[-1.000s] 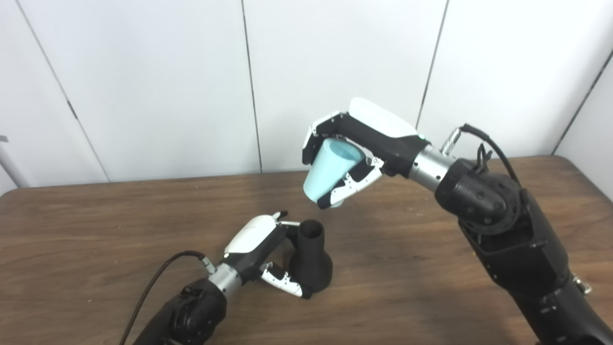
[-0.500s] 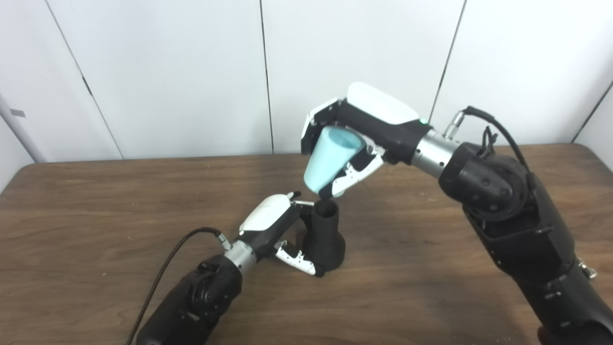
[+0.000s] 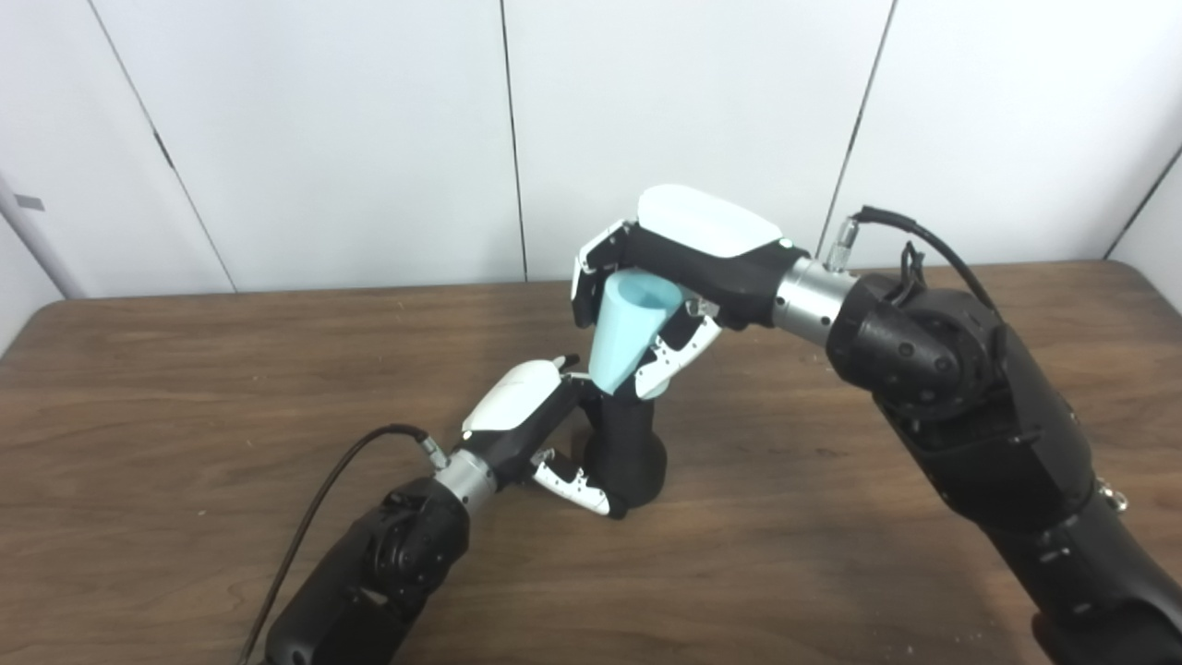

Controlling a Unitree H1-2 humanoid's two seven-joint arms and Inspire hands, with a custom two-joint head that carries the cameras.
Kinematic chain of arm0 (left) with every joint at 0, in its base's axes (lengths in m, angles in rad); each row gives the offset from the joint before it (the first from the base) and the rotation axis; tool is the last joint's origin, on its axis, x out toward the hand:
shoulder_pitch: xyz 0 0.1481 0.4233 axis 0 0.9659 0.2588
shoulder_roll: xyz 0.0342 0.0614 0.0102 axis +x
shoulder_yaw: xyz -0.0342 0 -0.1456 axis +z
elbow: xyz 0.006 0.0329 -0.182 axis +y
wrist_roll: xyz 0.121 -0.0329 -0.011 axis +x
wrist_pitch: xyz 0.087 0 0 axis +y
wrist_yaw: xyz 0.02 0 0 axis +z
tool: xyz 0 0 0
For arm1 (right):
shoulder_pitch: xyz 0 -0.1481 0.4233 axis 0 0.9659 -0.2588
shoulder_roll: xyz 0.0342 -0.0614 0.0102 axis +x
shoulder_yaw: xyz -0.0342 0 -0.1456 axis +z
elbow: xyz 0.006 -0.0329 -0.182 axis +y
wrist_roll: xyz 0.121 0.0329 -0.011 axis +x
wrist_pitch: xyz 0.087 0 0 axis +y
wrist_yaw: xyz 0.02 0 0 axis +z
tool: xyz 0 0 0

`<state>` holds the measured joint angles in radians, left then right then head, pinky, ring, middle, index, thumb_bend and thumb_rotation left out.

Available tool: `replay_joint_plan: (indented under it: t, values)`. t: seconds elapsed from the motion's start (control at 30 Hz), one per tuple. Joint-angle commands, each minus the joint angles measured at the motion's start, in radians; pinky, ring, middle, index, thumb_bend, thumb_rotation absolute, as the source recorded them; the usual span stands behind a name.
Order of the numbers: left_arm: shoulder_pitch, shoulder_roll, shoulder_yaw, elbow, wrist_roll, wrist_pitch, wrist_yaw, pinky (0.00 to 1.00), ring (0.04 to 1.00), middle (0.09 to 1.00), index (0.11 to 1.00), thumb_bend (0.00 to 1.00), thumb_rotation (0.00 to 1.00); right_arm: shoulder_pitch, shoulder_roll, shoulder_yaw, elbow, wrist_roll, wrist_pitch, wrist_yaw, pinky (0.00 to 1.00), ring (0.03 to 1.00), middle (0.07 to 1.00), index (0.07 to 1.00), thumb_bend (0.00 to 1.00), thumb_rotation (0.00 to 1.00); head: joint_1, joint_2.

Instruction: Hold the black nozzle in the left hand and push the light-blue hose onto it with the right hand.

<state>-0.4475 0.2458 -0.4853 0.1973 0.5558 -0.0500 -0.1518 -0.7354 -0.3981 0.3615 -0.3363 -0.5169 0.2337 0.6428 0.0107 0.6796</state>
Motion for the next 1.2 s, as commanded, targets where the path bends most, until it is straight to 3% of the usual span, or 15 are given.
replay_joint_plan:
  t: [0.0,0.43,0.73,1.17]
  values:
    - [0.035,0.006,-0.042,0.025,0.042,0.041,-0.076,1.0,0.603,0.449,0.508,0.52,0.0,-0.064,-0.004,-0.011,0.001,-0.01,-0.015,-0.004,0.41,0.452,0.476,0.472,0.5,0.0,0.001,0.002]
    - [0.042,0.008,-0.045,0.013,0.039,0.049,-0.077,1.0,0.605,0.451,0.506,0.52,0.0,-0.093,-0.014,-0.009,0.046,0.007,-0.043,0.042,0.4,0.455,0.47,0.478,0.5,0.0,-0.001,0.006]
    - [0.041,0.01,-0.044,0.015,0.033,0.046,-0.08,1.0,0.603,0.454,0.504,0.52,0.0,-0.066,-0.001,-0.005,0.119,-0.012,-0.083,0.016,0.38,0.455,0.473,0.485,0.5,0.0,-0.001,0.006]
    - [0.041,0.006,-0.046,0.005,0.032,0.058,-0.085,1.0,0.604,0.456,0.502,0.52,0.0,-0.009,0.031,0.02,0.145,-0.045,-0.063,-0.001,0.4,0.442,0.487,0.477,0.5,0.0,0.002,0.022]
